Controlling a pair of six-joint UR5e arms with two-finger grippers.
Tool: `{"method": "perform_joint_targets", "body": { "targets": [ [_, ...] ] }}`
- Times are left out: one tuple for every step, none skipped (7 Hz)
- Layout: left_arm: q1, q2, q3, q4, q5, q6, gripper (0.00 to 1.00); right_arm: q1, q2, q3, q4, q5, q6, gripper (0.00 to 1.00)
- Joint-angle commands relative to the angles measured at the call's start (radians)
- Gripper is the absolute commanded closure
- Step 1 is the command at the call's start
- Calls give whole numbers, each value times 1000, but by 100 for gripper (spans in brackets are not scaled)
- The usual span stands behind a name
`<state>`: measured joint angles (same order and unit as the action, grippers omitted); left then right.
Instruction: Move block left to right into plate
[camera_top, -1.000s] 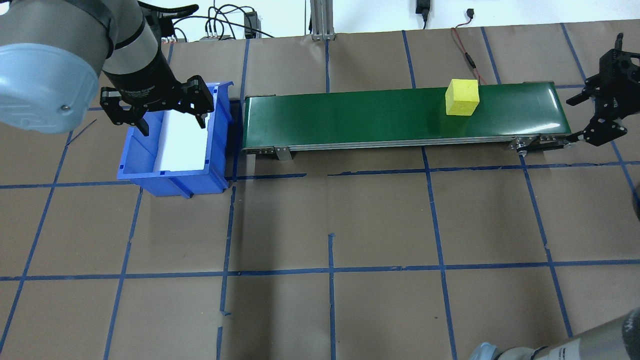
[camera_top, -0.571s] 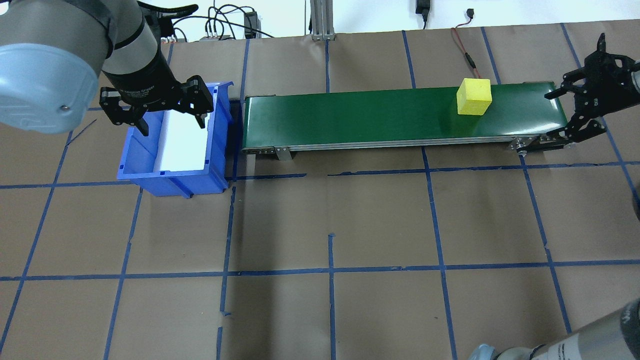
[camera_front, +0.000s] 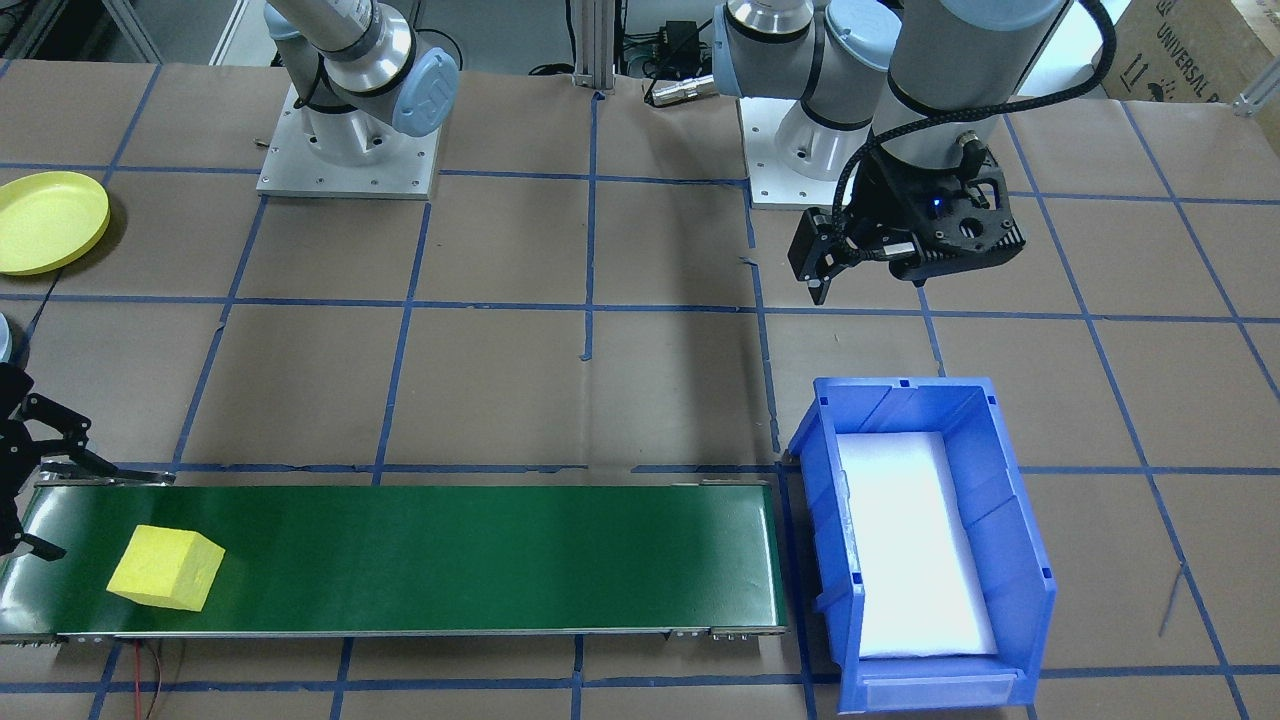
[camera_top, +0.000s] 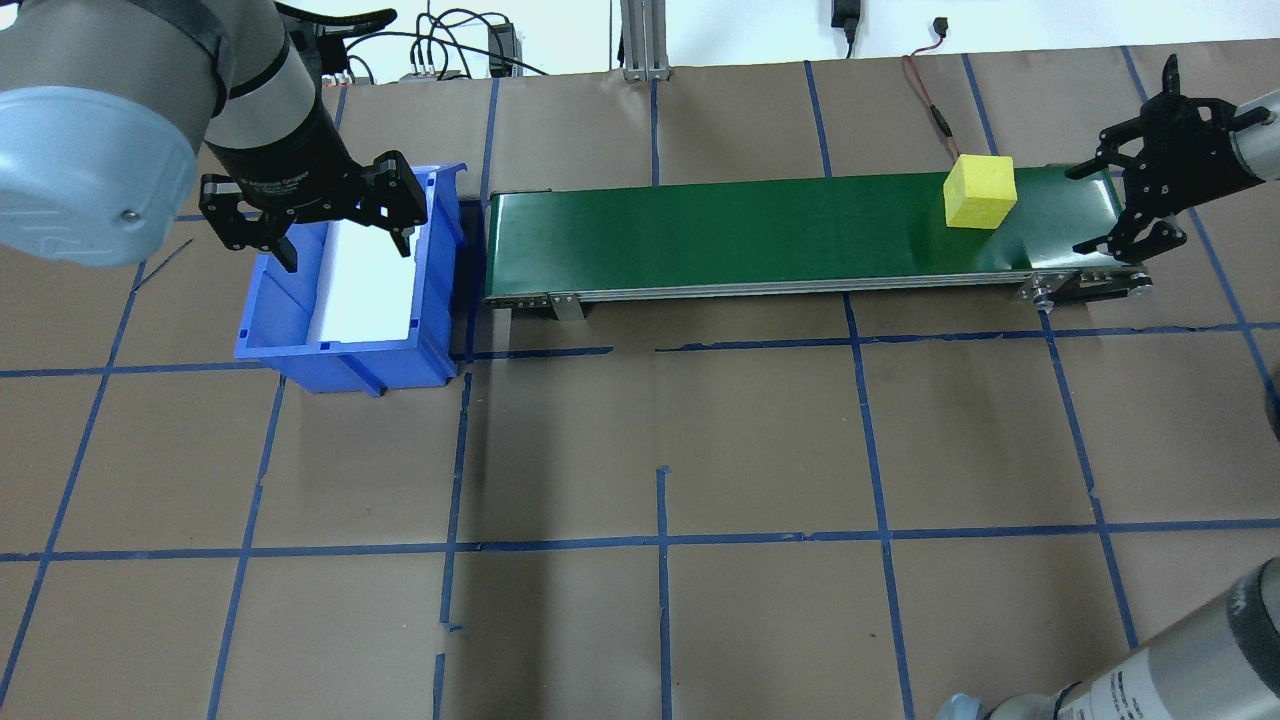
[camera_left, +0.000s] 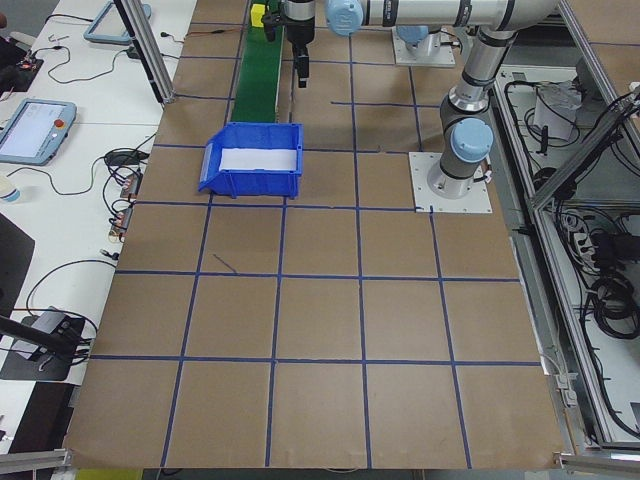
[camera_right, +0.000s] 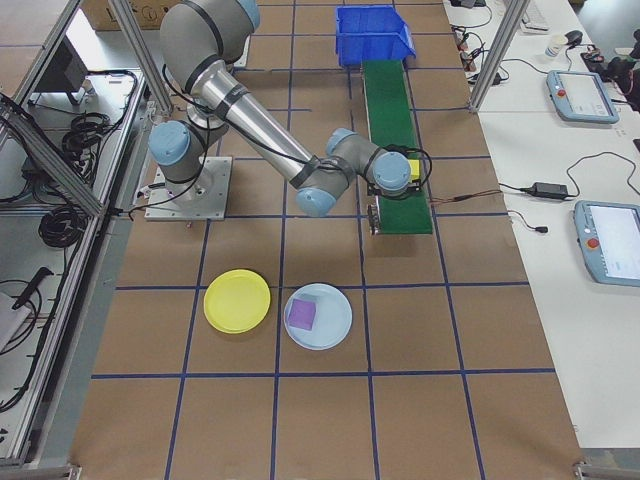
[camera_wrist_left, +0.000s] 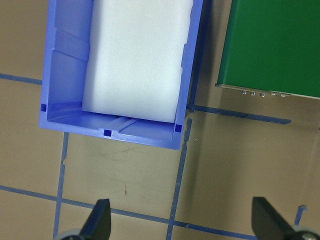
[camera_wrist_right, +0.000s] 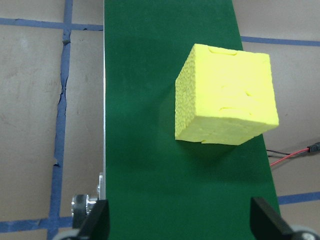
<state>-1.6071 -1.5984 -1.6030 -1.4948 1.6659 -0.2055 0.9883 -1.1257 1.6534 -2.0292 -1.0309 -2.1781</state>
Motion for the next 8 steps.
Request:
{"method": "perform_joint_targets", "body": {
  "targets": [
    [1,0,0,-1,0,0,0,3,50,-4,-28,61,-51,0],
    [1,0,0,-1,0,0,0,12,50,-6,-29,66,-49,0],
    [1,0,0,1,0,0,0,30,52,-7,-54,66,-51,0],
    [1,0,0,1,0,0,0,30,58,-18,-60,55,-51,0],
    [1,0,0,1,0,0,0,30,61,-38,-62,52,-51,0],
    [1,0,0,1,0,0,0,30,63,-55,-62,49,-58,0],
    [1,0,0,1,0,0,0,30,61,-57,-65,48,-61,0],
    [1,0,0,1,0,-2,0,30,63,-55,-65,38,-68,0]
  ]
}}
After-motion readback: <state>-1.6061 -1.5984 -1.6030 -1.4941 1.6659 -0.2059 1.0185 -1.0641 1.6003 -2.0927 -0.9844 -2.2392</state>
